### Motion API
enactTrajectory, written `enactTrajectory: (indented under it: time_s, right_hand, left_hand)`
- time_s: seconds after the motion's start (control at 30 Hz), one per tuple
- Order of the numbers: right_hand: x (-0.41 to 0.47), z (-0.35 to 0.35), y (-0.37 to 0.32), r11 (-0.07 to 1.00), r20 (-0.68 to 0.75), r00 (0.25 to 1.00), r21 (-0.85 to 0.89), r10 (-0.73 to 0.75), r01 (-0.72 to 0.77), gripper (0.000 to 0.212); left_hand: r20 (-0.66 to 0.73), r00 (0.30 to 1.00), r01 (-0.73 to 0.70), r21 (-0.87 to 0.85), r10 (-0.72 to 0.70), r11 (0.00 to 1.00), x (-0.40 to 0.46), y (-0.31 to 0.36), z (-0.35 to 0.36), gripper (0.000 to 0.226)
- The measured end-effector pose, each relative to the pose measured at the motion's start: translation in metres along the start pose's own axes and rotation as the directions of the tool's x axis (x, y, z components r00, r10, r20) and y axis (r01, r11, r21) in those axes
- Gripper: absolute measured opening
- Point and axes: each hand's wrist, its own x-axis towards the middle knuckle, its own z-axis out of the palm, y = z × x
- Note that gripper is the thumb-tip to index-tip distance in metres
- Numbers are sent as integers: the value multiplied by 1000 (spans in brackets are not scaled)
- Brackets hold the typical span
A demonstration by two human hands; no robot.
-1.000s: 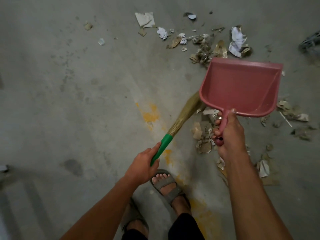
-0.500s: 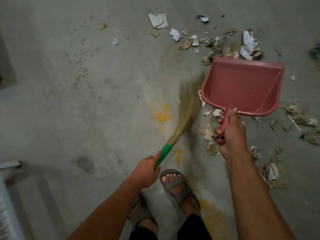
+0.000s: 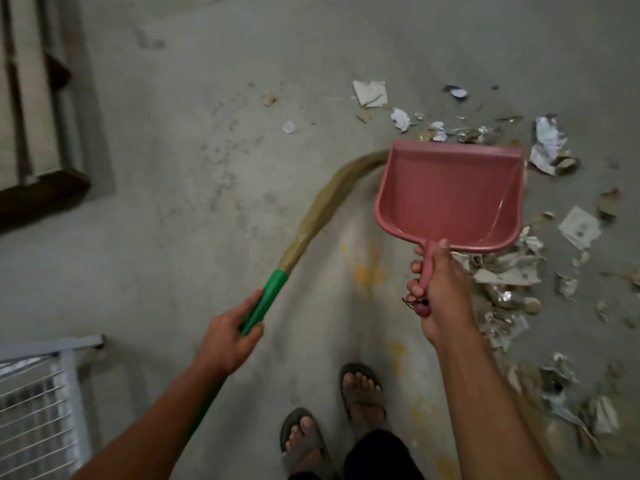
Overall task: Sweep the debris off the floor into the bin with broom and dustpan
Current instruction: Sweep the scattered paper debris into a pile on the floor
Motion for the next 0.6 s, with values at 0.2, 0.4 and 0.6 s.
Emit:
enactTrajectory:
  time_s: [0.2,0.4,0.6]
  right_hand:
    - [28,87,0,998,131,991,-68,9,0,45]
    - [81,155,2,992,204,978,-125,42,-17,46]
    - [138,182,-13,982,172,984,-187,53,-21,44]
  left_hand:
    - [-190,901,338,-252,-389,907,82,-54,-64,66]
    - [-237,741,462,-500,-628,733,199,-87,-95,63]
    - [-121,790,571,-212,-601,793,292,-94,-74,71]
